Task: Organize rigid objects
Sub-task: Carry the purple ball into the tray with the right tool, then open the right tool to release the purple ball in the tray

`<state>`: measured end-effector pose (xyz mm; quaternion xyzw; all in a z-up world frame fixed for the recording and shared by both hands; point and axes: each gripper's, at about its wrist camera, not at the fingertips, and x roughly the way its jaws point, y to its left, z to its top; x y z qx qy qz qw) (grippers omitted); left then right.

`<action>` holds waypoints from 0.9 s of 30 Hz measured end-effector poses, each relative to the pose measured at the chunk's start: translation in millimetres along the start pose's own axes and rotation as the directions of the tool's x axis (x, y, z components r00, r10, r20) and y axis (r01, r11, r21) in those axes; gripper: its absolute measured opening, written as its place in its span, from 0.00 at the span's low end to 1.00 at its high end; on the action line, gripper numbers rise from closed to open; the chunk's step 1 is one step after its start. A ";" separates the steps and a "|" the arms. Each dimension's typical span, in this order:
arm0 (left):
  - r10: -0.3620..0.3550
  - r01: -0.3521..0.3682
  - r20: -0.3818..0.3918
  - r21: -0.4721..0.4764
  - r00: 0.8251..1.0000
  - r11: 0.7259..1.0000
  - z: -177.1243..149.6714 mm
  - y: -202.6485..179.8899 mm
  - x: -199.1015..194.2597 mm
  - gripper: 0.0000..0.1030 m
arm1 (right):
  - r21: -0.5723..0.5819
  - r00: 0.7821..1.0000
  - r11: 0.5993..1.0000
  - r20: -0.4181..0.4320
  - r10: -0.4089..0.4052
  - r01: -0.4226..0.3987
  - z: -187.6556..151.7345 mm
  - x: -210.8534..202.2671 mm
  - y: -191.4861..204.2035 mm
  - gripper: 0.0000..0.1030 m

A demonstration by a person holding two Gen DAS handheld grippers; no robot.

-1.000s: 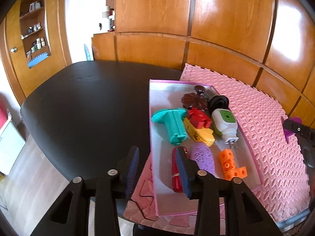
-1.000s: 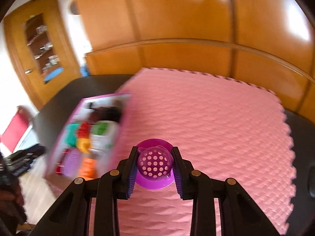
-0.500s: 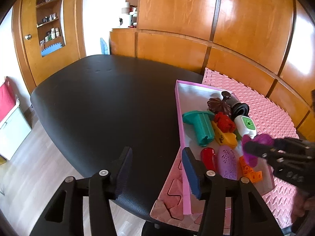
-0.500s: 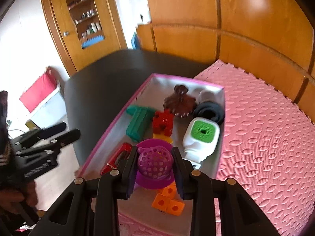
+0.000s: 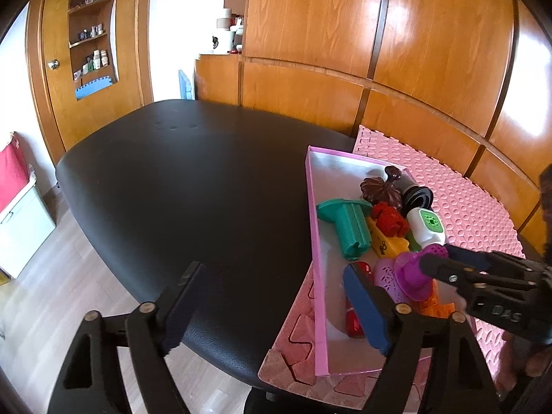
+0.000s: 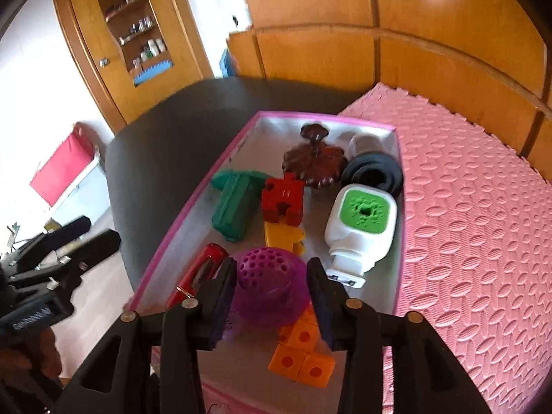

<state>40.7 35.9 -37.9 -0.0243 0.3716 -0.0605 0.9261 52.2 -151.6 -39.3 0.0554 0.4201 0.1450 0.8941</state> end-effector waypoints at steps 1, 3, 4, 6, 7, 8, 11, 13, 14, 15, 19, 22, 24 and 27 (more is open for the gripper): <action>0.000 0.000 0.004 0.002 1.000 1.000 -0.3 -1.6 -1.8 0.85 | 0.002 1.000 1.000 0.018 0.001 -0.001 -0.8 -5.9 0.7 0.47; 0.004 -0.004 0.008 0.005 1.000 1.000 -0.5 -4.5 -5.4 0.92 | 0.011 0.997 1.000 0.071 -0.007 0.006 -4.3 -21.7 2.2 0.56; 0.008 -0.008 0.011 0.003 1.000 1.000 -0.5 -5.4 -7.1 0.99 | 0.015 0.996 1.000 0.086 -0.018 0.017 -4.2 -25.5 2.3 0.56; 0.022 -0.022 0.017 -0.003 1.000 1.000 -0.9 -7.0 -10.6 1.00 | 0.028 0.989 0.998 0.133 -0.065 0.062 -8.7 -38.7 4.1 0.57; 0.026 -0.026 0.019 -0.002 0.999 1.000 -1.4 -8.6 -12.4 1.00 | 0.038 0.985 0.996 0.149 -0.086 0.081 -10.4 -43.1 4.8 0.57; 0.032 -0.032 0.021 0.002 0.999 0.999 -2.1 -10.7 -14.4 1.00 | 0.054 0.981 0.994 0.163 -0.108 0.100 -13.8 -47.4 5.2 0.57; 0.044 -0.044 0.028 0.010 0.999 0.999 -4.6 -15.3 -18.8 1.00 | 0.091 0.976 0.988 0.169 -0.137 0.123 -20.7 -51.1 3.4 0.57; 0.055 -0.055 0.029 0.007 0.998 0.998 -7.0 -17.9 -21.0 1.00 | 0.106 0.976 0.986 0.161 -0.143 0.127 -24.0 -49.2 2.4 0.57; 0.069 -0.069 0.029 0.007 0.997 0.998 -8.0 -19.2 -21.8 1.00 | 0.110 0.977 0.986 0.156 -0.145 0.128 -25.3 -47.3 2.4 0.57; 0.089 -0.090 0.030 0.011 0.996 0.996 -9.1 -21.1 -22.5 1.00 | 0.113 0.978 0.985 0.152 -0.144 0.127 -27.3 -45.9 2.2 0.57; 0.120 -0.121 0.041 0.021 0.992 0.992 -13.6 -24.7 -25.0 1.00 | 0.112 0.979 0.985 0.144 -0.144 0.128 -33.8 -42.4 3.3 0.57; 0.124 -0.125 0.053 0.027 0.991 0.992 -15.1 -25.8 -26.6 0.99 | 0.107 0.977 0.985 0.151 -0.149 0.133 -36.1 -43.4 4.8 0.57; 0.126 -0.129 0.063 0.032 0.990 0.991 -15.8 -26.7 -28.2 0.99 | 0.102 0.974 0.984 0.161 -0.158 0.143 -36.5 -44.9 5.6 0.57; 0.120 -0.122 0.059 0.036 0.991 0.992 -14.4 -28.1 -28.3 1.00 | 0.099 0.970 0.984 0.179 -0.163 0.148 -36.2 -48.7 5.9 0.57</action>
